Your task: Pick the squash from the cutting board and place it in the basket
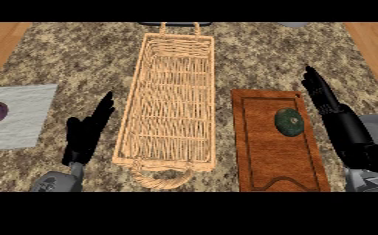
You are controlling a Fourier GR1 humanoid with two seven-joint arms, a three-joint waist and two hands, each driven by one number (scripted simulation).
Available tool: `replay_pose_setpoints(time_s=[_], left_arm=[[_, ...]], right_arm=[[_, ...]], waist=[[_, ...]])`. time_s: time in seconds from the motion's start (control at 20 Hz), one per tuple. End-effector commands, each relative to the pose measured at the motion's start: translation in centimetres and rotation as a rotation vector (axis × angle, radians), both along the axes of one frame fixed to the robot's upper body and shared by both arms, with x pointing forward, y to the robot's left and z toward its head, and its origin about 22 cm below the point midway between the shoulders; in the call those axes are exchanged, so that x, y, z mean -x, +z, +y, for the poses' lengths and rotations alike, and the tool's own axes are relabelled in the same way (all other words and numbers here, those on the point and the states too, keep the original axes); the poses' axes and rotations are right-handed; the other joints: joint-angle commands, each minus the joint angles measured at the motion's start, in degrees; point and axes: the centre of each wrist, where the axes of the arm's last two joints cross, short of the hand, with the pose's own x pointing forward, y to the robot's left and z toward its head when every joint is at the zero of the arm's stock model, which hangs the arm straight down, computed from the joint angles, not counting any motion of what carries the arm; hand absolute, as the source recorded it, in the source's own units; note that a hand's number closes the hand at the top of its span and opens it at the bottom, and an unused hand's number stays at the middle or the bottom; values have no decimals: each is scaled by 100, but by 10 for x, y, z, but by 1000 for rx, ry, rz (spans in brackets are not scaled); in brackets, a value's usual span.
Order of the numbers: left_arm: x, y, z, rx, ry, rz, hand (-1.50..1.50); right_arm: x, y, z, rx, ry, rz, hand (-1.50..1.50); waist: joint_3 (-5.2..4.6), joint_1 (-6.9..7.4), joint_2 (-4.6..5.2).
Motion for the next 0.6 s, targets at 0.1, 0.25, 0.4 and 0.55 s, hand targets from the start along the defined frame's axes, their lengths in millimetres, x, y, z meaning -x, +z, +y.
replay_pose_setpoints(time_s=[0.1,0.25,0.4,0.55], left_arm=[[-25,48,5,-110,-49,-240,0],[-45,103,25,-250,-97,-476,0],[-46,98,17,-199,-116,-434,0],[-51,102,25,-209,-92,-430,0]], right_arm=[[-37,2,20,-67,26,-1,150],[-56,18,43,-186,45,-33,150],[-42,-7,110,-637,-13,-28,150],[-63,10,166,-394,-120,-120,-150]], waist=[[179,183,-13],[188,363,-8],[207,325,15],[168,215,-7]])
